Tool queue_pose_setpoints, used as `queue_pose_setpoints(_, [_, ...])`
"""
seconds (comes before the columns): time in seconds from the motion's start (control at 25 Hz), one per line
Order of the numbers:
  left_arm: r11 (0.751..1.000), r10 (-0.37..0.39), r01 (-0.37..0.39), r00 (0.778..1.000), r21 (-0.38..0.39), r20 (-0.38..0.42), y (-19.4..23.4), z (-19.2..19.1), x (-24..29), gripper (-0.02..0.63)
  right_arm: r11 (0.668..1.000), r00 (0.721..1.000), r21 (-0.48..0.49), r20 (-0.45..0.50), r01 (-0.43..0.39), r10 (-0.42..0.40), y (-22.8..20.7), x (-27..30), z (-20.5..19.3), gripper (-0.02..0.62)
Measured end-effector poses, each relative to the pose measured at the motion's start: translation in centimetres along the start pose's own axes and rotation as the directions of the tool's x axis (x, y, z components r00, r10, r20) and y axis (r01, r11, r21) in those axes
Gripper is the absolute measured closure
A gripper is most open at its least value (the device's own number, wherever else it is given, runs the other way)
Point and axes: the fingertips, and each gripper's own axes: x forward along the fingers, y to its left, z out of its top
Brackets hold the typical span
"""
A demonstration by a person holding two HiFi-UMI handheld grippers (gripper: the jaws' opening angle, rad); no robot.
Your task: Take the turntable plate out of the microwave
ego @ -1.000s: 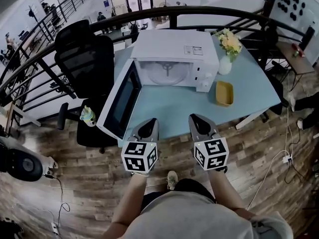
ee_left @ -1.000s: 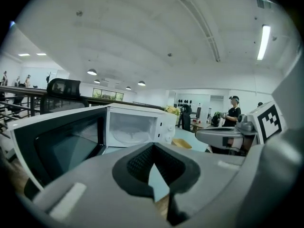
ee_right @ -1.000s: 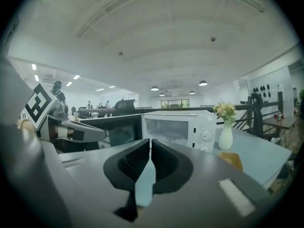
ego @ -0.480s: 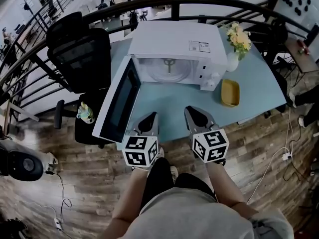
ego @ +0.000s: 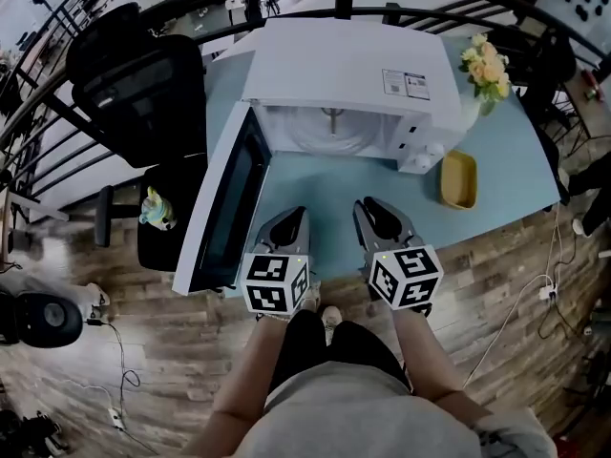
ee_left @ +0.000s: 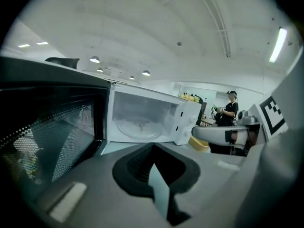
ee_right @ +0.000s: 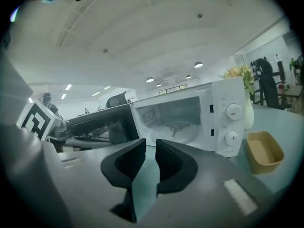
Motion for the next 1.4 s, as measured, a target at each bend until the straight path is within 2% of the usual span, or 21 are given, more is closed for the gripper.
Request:
queue_pose_setpoints(0.16, [1.0, 0.014, -0.014, 1.0, -0.019, -0.006, 1.3, -0.1, 1.6, 0.606, 0.999, 1.0, 0.046, -0.013, 0.022, -0.021, -1.2, 2.2, -0.4, 0.518])
queue_pose_setpoints(0.4, [0.999, 0.018, -0.017, 0.999, 0.032, -0.05, 3.0, -0.6, 4.4, 0.606, 0.993, 0.997, 0.101, -0.062, 0.053, -0.046, -3.4, 6.0, -1.5, 0.502])
queue_pose_setpoints(0.56, [1.0, -0.002, 0.003, 0.998, 0.015, -0.061, 3.8, -0.9, 5.9, 0.606, 0.985, 0.993, 0.166, -0.111, 0.053, -0.034, -4.4, 8.3, -2.6, 0.486])
queue_pose_setpoints(0.68, [1.0, -0.018, 0.019, 0.998, 0.009, -0.061, 3.8, -1.2, 6.9, 0.606, 0.984, 0.988, 0.173, -0.154, 0.041, -0.014, -4.6, 9.6, -3.4, 0.477])
queue_pose_setpoints(0.8, [0.999, -0.038, 0.038, 0.997, 0.002, -0.065, 3.8, -1.5, 8.1, 0.606, 0.975, 0.984, 0.211, -0.174, 0.065, -0.028, -5.5, 10.9, -3.8, 0.469])
queue_pose_setpoints(0.96, [0.997, -0.073, 0.07, 0.995, -0.037, -0.069, 3.5, -1.7, 8.9, 0.606, 0.943, 0.977, 0.294, -0.186, 0.16, -0.107, -7.3, 12.1, -3.8, 0.462])
queue_pose_setpoints(1.12, [0.991, -0.079, 0.069, 0.993, -0.113, -0.083, 4.4, -2.1, 9.1, 0.606, 0.9, 0.986, 0.411, -0.139, 0.147, -0.097, -8.0, 13.8, -3.8, 0.44])
queue_pose_setpoints(1.28, [0.995, -0.059, 0.053, 0.995, -0.08, -0.086, 5.7, -2.1, 9.7, 0.606, 0.861, 0.987, 0.486, -0.127, 0.15, -0.1, -8.7, 15.0, -4.5, 0.423])
queue_pose_setpoints(1.4, [0.996, -0.051, 0.045, 0.996, -0.076, -0.072, 6.3, -1.9, 10.1, 0.606, 0.817, 0.988, 0.555, -0.107, 0.154, -0.113, -9.4, 15.3, -4.7, 0.422])
